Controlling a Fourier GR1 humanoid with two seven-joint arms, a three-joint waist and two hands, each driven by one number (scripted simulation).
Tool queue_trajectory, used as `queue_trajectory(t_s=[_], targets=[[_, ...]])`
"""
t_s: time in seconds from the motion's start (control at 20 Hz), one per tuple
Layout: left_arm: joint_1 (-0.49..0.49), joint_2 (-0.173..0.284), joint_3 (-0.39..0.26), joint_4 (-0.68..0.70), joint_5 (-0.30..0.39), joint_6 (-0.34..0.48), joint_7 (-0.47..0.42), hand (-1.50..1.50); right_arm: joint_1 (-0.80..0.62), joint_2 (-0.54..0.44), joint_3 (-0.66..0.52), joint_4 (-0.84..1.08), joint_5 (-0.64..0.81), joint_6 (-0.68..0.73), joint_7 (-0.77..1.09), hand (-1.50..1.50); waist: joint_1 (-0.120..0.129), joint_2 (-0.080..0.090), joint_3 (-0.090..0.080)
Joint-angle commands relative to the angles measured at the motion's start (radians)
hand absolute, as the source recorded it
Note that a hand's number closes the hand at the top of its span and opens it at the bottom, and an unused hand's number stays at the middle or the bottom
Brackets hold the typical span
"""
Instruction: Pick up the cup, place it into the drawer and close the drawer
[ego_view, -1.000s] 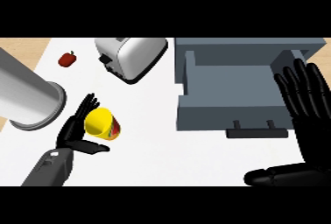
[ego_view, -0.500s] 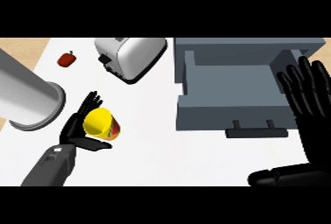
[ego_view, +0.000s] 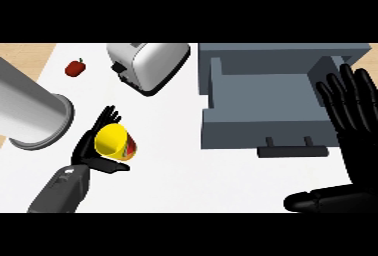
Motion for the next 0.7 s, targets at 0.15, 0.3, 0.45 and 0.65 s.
queue_trajectory(t_s=[0.15,0.3,0.45,0.65], targets=[[0.004,-0.012,-0.002,0.002,0.027,-0.205,-0.052,-1.50,0.047,-0.021,-0.033,0.003,-0.026,0.034,-0.028,-1.50,-0.002,-0.001,0.000],[0.003,-0.028,-0.016,-0.014,0.023,-0.233,-0.082,1.50,-0.039,-0.026,-0.041,0.016,-0.044,0.006,0.039,-1.50,0.002,0.000,-0.001],[0.001,-0.015,-0.008,-0.019,0.043,-0.279,-0.076,1.50,0.034,-0.008,-0.005,-0.020,-0.006,0.015,-0.004,-1.50,-0.003,-0.001,0.000],[0.000,-0.048,-0.012,-0.040,0.033,-0.176,-0.143,1.50,0.011,-0.012,-0.017,-0.017,-0.020,0.012,0.009,-1.50,-0.005,0.001,-0.001]])
